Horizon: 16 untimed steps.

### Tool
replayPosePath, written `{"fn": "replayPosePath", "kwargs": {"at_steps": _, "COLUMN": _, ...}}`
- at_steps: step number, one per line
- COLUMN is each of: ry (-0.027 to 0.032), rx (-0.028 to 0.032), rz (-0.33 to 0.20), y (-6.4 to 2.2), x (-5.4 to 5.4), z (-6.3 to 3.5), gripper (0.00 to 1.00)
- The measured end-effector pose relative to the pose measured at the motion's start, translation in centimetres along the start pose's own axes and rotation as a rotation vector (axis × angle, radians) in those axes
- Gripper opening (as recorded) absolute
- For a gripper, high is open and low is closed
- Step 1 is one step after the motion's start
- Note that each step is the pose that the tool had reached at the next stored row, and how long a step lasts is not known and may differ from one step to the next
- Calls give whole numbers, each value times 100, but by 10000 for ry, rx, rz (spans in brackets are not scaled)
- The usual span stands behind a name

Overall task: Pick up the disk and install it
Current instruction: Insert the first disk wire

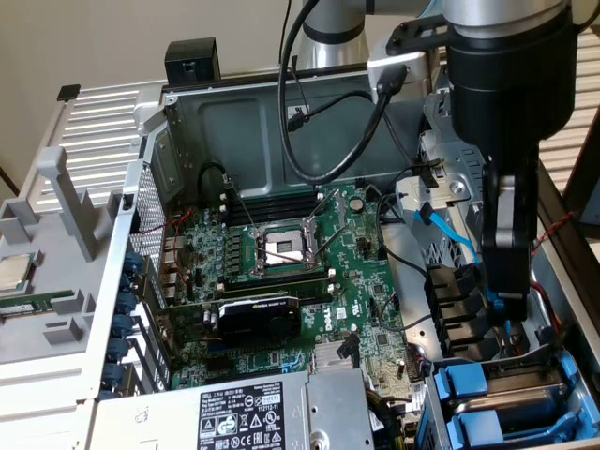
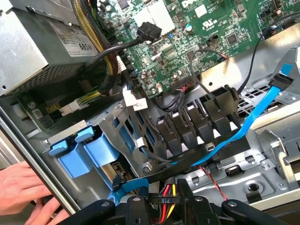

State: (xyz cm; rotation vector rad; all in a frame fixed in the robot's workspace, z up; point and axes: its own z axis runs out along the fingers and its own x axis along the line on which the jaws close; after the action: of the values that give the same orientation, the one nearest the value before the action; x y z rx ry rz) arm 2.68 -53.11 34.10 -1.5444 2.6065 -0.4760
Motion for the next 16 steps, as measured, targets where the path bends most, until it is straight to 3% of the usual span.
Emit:
{"fn": "replayPosePath", "kwargs": {"at_steps": 6, "ry": 0, "rx": 0, "rz": 4, "y": 0, "x": 0, "z": 1, "gripper": 36}}
{"fn": "replayPosePath", "kwargs": {"at_steps": 8, "ry": 1, "rx": 0, "rz": 7, "y": 0, "x": 0, "z": 0, "gripper": 49}}
{"fn": "replayPosePath", "kwargs": {"at_steps": 10, "ry": 2, "rx": -1, "rz": 10, "y": 0, "x": 0, "z": 0, "gripper": 49}}
{"fn": "replayPosePath", "kwargs": {"at_steps": 11, "ry": 4, "rx": 0, "rz": 11, "y": 0, "x": 0, "z": -1, "gripper": 55}}
{"fn": "replayPosePath", "kwargs": {"at_steps": 12, "ry": 8, "rx": 3, "rz": 12, "y": -2, "x": 0, "z": -6, "gripper": 55}}
{"fn": "replayPosePath", "kwargs": {"at_steps": 16, "ry": 14, "rx": 18, "rz": 23, "y": -39, "x": 12, "z": -124, "gripper": 55}}
